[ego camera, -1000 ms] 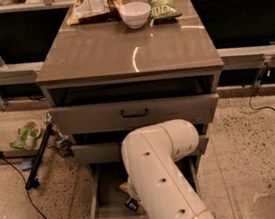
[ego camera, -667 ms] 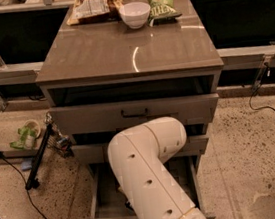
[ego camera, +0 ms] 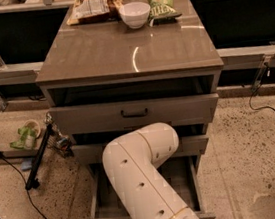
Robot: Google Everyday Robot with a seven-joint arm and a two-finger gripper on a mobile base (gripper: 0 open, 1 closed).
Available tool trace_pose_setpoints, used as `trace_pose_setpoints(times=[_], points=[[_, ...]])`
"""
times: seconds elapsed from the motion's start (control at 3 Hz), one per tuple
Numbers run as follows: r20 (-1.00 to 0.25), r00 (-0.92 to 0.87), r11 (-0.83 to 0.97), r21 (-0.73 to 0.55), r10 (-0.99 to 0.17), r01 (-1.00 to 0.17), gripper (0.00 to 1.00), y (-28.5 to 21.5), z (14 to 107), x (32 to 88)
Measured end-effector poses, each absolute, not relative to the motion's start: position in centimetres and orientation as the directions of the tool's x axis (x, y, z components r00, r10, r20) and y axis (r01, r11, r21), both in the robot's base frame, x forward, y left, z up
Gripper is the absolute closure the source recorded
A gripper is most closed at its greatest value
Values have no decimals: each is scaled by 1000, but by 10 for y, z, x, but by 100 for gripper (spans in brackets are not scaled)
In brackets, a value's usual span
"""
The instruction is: Pick rxbar blueberry from bottom drawer and place on counter
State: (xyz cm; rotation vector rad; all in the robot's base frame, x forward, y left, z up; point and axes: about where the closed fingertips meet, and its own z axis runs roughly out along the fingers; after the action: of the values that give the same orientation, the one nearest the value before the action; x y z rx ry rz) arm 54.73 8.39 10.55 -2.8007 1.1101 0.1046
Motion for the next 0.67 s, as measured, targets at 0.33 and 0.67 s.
trace_pose_setpoints(times=[0.33,0.67], points=[[-111,734,-732,-65,-670,-678,1,80,90,545],[-105,733,-734,-44,-672,-678,31,63,70,556]])
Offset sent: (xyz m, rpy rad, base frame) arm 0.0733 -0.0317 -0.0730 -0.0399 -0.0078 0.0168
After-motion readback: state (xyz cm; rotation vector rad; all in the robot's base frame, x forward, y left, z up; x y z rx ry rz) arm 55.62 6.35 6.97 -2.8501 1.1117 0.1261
